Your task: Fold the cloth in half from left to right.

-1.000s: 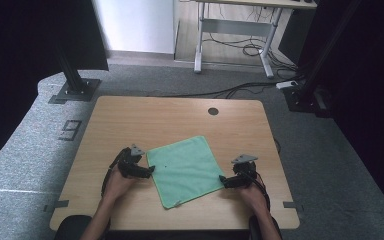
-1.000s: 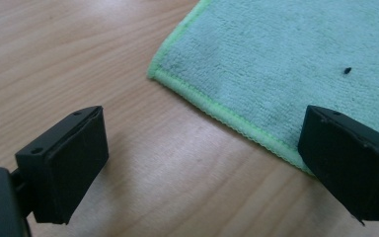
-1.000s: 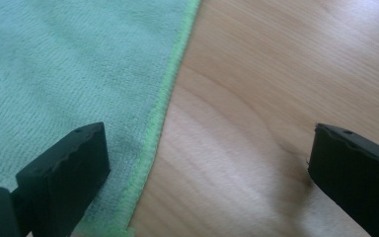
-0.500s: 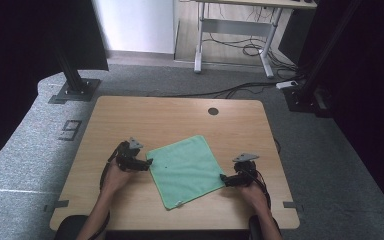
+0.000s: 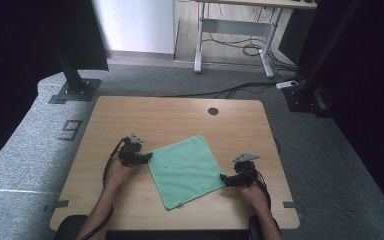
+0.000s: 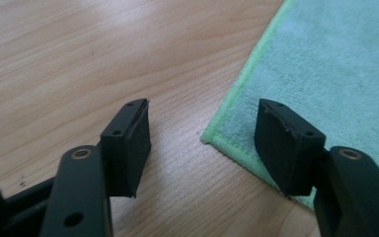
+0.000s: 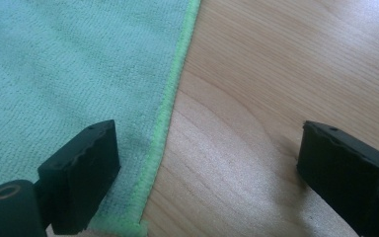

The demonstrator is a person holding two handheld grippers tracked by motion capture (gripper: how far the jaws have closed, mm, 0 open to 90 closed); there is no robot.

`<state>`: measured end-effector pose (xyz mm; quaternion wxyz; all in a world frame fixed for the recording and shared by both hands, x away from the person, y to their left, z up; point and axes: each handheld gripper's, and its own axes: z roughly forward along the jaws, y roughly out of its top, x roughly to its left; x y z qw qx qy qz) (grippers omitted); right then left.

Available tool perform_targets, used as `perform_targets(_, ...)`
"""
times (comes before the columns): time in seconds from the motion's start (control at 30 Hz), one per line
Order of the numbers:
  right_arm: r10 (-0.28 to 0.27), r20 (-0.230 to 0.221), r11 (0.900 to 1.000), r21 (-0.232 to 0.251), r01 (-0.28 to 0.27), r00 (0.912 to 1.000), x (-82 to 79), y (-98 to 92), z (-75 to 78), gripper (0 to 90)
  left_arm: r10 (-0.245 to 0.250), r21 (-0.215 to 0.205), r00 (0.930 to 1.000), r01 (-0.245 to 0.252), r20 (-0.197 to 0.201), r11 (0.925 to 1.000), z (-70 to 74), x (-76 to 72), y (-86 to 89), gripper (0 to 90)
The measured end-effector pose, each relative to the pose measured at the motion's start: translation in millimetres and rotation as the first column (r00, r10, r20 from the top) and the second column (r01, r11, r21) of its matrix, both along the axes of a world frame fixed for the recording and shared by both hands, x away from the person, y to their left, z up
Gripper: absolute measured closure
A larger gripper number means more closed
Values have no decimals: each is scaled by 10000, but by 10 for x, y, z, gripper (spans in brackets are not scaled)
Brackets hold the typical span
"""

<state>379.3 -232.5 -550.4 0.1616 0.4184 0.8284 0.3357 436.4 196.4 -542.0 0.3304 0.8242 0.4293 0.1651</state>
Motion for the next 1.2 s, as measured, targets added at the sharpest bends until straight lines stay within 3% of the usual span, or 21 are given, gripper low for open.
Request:
perform_targets(0.2, 220, 36, 9997, -141, -220, 9998, -29, 35, 50, 142, -85, -219, 9994, 93, 349, 9997, -40, -29, 27, 399)
perform_targets(0.47, 625, 238, 9976, 273, -632, 9978, -99, 179, 209, 144, 206, -176, 9994, -201, 276, 9996, -42, -19, 32, 328)
perform_targets(0.7, 1383, 106, 9890, 517, -1387, 9903, -177, 438, 260, 156, 584, -108, 9981, -582, 176, 9982, -45, -1, 36, 244)
perform_targets(0.9, 2269, -78, 9719, 654, -2259, 9739, -264, 717, 228, 187, 658, -113, 9977, -656, 152, 9978, -47, 3, 35, 225)
perform_targets(1.2, 3597, -242, 9292, 1006, -3557, 9328, -400, 1116, 206, 282, 654, -101, 9977, -653, 149, 9978, -46, 3, 36, 224)
